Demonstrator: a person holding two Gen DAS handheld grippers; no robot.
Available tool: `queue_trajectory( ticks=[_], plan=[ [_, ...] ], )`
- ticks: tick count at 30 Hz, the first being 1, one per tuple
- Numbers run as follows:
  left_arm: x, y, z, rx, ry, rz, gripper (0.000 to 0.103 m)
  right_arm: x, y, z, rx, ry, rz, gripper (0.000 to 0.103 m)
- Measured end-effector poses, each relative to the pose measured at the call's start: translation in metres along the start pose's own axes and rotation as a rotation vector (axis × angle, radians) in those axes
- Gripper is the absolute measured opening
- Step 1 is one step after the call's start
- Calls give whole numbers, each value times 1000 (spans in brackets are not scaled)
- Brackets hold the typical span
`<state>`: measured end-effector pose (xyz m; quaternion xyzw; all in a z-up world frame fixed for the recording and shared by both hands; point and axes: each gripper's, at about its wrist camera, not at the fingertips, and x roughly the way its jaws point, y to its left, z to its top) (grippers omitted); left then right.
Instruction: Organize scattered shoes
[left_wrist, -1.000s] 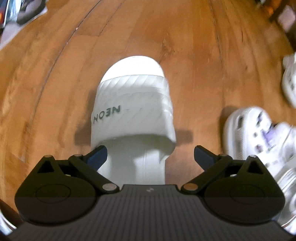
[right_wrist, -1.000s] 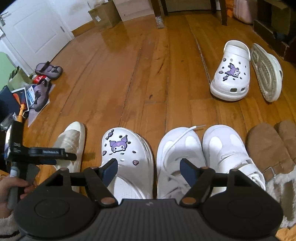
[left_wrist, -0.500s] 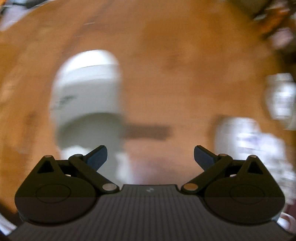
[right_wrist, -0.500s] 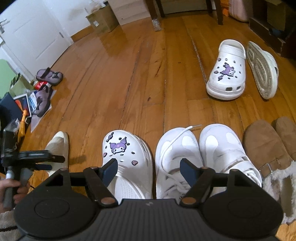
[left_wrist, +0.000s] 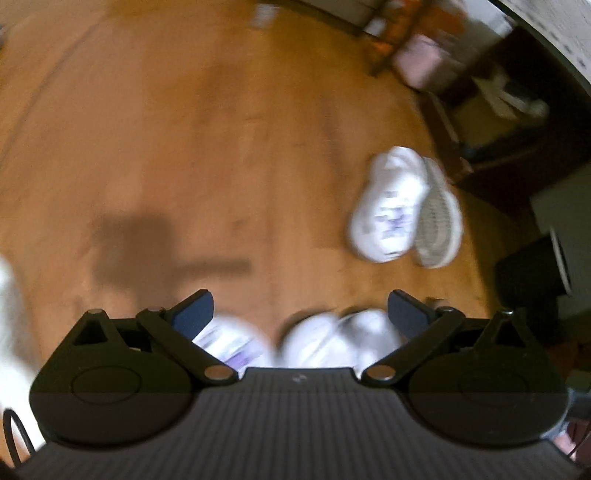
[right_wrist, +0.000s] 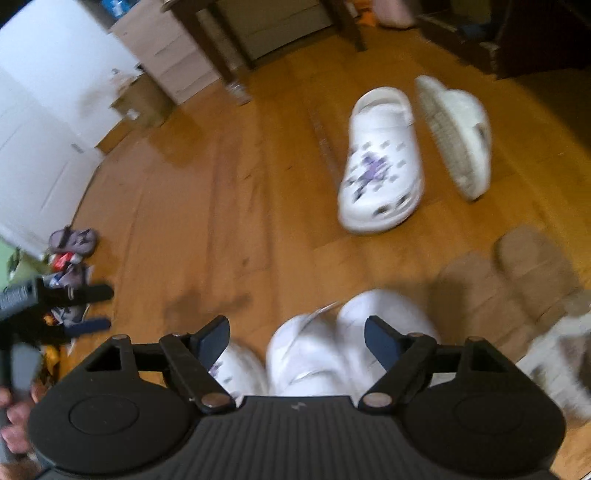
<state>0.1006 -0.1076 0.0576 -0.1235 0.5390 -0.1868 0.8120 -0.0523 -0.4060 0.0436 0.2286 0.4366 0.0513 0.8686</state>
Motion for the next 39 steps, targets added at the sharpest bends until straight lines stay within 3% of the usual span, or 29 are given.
queue_trajectory(
  ticks=[1, 3, 6, 10, 15, 18, 21, 22, 23, 24, 25, 28, 32, 36, 39],
  plan=[
    [19, -13, 16, 47, 33, 18, 103, -2, -2, 5, -7, -11, 0, 81],
    [46, -22, 39, 21, 66, 54, 102, 0, -9, 24, -36, -29, -15, 81],
    [95, -37, 79, -71, 97, -4, 101, 14, -23, 39, -19, -5, -40, 81],
    [169, -83, 117, -38, 129, 12, 97, 40, -44, 53, 18, 33, -48, 81],
    [222, -123, 144, -67, 51, 19, 94, 55, -55, 55, 32, 67, -42, 81],
    [246, -141, 152, -44, 40, 86, 98, 60, -60, 56, 34, 83, -43, 81],
    [270, -141, 148, -41, 90, 187, 102, 60, -63, 57, 26, 79, -56, 81],
    [268, -137, 145, -46, 80, 153, 92, 60, -65, 58, 22, 72, -58, 81],
    [260, -130, 139, -57, 62, 74, 81, 59, -66, 59, 17, 65, -61, 81],
    [253, -125, 135, -63, 56, 16, 54, 59, -67, 60, 15, 64, -65, 81],
    [247, -124, 134, -64, 70, -6, 39, 59, -69, 61, 16, 62, -69, 81],
    [229, -135, 127, 49, 72, 61, 23, 57, -77, 66, 70, 49, -70, 81],
    [214, -121, 117, 31, 115, 87, 27, 50, -77, 64, 114, 41, -20, 82],
    [223, -98, 115, -83, 162, 113, 71, 44, -71, 55, 114, 50, 1, 85],
    [237, -91, 112, -107, 203, 115, 74, 42, -70, 45, 108, 58, 8, 85]
  ],
)
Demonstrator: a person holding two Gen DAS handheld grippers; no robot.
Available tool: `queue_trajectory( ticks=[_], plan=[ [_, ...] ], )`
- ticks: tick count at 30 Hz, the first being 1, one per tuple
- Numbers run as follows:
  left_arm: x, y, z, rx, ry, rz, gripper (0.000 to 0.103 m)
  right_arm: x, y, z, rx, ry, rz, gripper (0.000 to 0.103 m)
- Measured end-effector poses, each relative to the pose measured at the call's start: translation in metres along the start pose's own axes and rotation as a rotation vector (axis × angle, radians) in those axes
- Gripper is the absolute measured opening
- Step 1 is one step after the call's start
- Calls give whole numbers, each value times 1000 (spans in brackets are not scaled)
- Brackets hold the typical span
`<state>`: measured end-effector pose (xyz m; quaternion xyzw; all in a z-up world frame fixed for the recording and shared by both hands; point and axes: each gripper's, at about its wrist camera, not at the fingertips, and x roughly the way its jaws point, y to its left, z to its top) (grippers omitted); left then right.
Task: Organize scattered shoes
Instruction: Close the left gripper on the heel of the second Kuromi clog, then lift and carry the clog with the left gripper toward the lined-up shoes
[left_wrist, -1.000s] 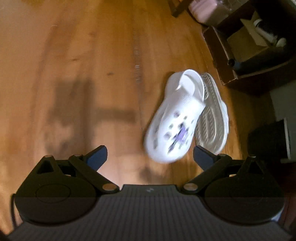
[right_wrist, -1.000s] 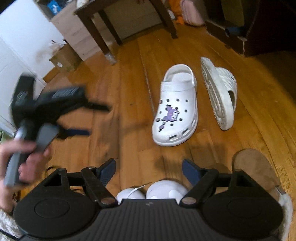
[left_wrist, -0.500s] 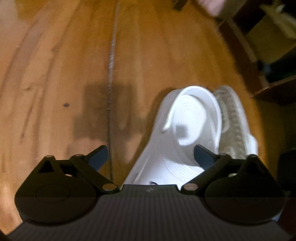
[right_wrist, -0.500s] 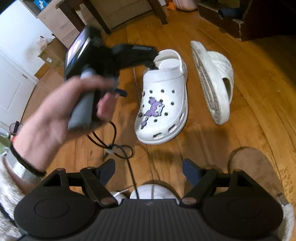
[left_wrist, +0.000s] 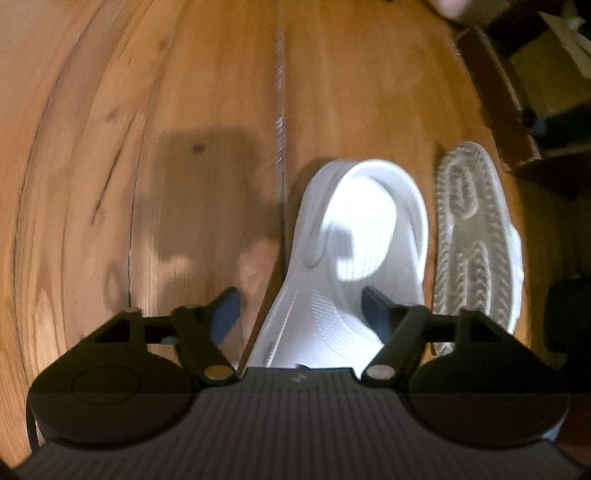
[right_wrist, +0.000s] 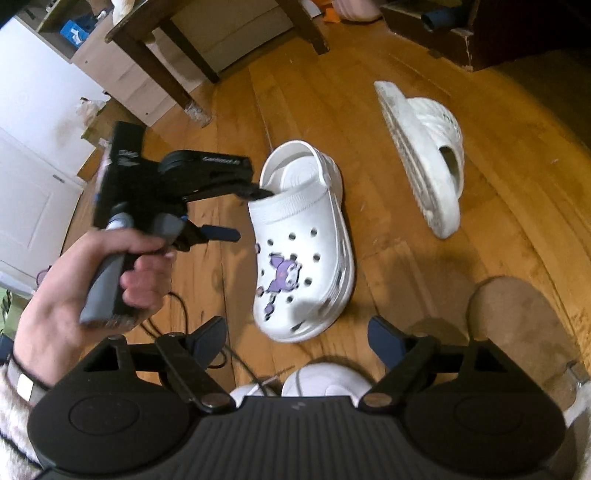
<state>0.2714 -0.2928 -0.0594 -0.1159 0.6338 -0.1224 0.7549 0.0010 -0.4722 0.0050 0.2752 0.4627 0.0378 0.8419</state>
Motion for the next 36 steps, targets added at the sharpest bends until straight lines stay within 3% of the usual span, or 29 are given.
queue_trajectory(
  ticks=[3, 5, 6, 8, 9, 10, 15, 21, 23, 24, 26, 29, 33, 36],
  plan=[
    [15, -8, -7, 61, 10, 93, 72, 3, -8, -11, 19, 27, -19, 85],
    [21, 4, -10, -2, 7, 31, 52, 6, -16, -15, 43, 42, -26, 85],
    [21, 8, -11, -35, 12, -14, 49, 6, -17, -15, 46, 44, -29, 85],
    [14, 14, -15, -47, -2, -28, 43, 7, -21, -17, 51, 50, -41, 85],
    [9, 18, -17, -53, -11, -36, 28, 6, -21, -17, 50, 50, -47, 85],
    [4, 24, -19, -75, -12, -57, 21, 6, -22, -17, 50, 48, -52, 85],
    [-28, 79, -36, -292, 0, -288, 18, 9, -17, -19, 62, 47, -39, 85],
    [-73, 118, -67, -328, -39, -337, 18, 16, -1, -29, 47, 57, -15, 85],
    [-78, 134, -75, -362, -43, -385, 13, 18, 4, -32, 41, 61, -12, 85],
    [-81, 143, -79, -389, -48, -425, 0, 19, 10, -35, 30, 68, -9, 85],
    [-97, 159, -88, -402, -74, -472, 0, 21, 17, -39, 16, 77, -5, 85],
    [-131, 173, -94, -331, -152, -386, 0, 27, 37, -48, -21, 100, 3, 85],
    [-135, 185, -99, -292, -147, -345, 1, 29, 51, -54, -54, 120, 9, 85],
    [-124, 175, -91, -165, -124, -272, 5, 32, 58, -57, -72, 127, 8, 85]
  ],
)
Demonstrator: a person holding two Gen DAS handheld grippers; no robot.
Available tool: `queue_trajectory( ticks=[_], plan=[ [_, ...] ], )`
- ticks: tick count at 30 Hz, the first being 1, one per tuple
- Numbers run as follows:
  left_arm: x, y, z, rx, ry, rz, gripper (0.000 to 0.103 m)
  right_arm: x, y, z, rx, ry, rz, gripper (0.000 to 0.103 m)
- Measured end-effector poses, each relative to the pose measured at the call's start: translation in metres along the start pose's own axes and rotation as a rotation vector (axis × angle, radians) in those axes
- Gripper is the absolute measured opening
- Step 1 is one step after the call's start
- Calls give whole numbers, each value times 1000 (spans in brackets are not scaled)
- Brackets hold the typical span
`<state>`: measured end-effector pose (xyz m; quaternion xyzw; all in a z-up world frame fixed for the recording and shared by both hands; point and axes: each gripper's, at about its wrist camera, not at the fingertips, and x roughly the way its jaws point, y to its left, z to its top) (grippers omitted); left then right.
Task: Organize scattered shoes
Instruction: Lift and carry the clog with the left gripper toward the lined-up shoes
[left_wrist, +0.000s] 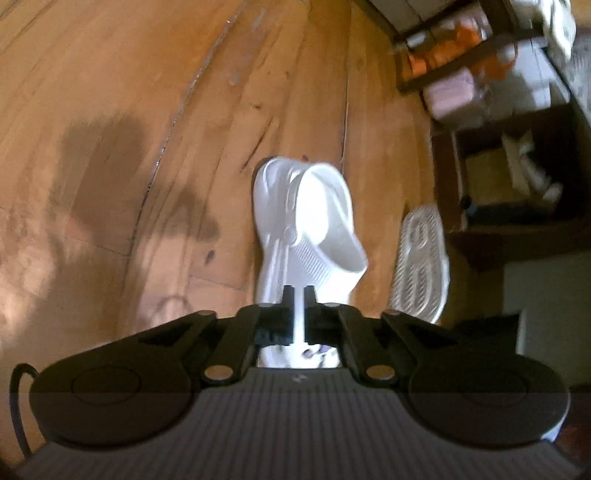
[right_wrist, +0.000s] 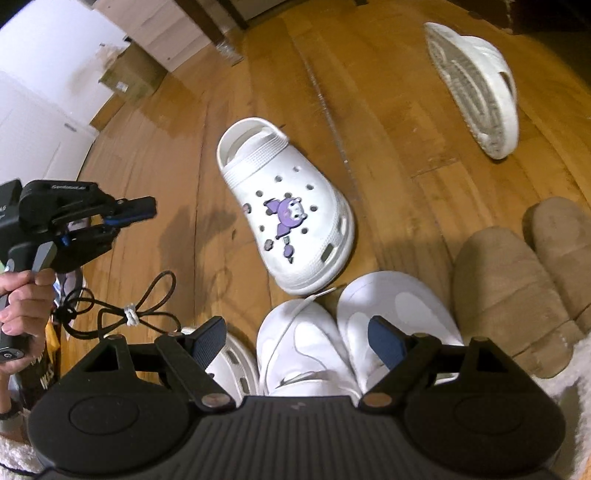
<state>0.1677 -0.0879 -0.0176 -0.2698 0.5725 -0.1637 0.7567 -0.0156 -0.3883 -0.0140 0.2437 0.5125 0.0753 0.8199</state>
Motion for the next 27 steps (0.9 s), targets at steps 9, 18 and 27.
queue_trajectory(
  ticks=[9, 18, 27],
  plan=[
    [25, -66, 5, 421, -16, 54, 66, 0, -11, 2, -68, -25, -40, 85],
    [86, -119, 38, 732, 227, 71, 81, 10, -41, 15, -3, -24, -41, 85],
    [119, -115, 36, 814, 395, 150, 30, 22, -46, 27, -5, -9, -56, 85]
  ],
)
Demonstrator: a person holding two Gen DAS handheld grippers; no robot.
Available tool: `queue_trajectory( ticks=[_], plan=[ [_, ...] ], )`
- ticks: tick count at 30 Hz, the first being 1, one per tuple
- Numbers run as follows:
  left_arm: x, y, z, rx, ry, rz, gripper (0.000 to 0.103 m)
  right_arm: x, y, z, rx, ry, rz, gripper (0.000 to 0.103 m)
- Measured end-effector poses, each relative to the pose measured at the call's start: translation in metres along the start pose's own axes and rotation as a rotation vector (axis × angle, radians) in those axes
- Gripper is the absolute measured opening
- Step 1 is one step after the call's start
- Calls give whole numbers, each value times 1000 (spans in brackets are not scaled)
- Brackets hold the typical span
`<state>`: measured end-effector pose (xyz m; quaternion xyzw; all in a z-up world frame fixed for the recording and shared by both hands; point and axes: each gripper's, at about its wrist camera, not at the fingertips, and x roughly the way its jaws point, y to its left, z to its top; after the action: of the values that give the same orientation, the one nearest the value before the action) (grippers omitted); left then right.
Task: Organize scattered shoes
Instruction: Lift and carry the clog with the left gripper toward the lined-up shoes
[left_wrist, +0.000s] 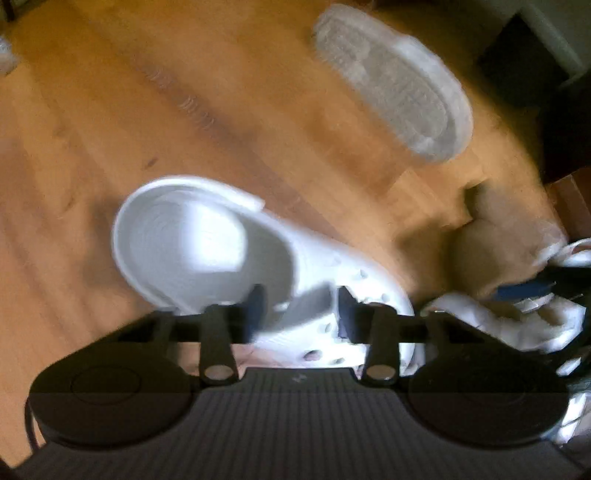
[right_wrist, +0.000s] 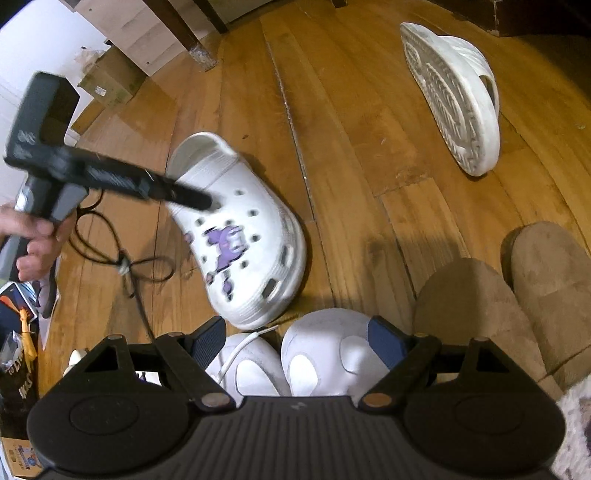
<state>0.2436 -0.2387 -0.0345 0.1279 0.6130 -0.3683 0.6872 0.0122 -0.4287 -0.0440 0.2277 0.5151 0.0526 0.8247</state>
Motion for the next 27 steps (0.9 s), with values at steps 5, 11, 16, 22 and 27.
queue_trajectory(
  ticks=[5, 11, 16, 22, 27],
  plan=[
    [-15, 11, -23, -88, 0, -18, 15, 1, -2, -2, 8, 9, -17, 85],
    [8, 34, -44, -165, 48, -198, 44, 6, 1, -7, 11, 30, -26, 85],
    [36, 28, -57, -179, -57, -223, 23, 9, 5, -13, -4, 42, -25, 85],
    [15, 26, -83, -337, -285, -220, 14, 12, 3, -17, 7, 54, -45, 85],
    [-11, 25, -104, -376, -318, -161, 14, 9, 11, -19, 5, 52, -29, 85]
  ],
)
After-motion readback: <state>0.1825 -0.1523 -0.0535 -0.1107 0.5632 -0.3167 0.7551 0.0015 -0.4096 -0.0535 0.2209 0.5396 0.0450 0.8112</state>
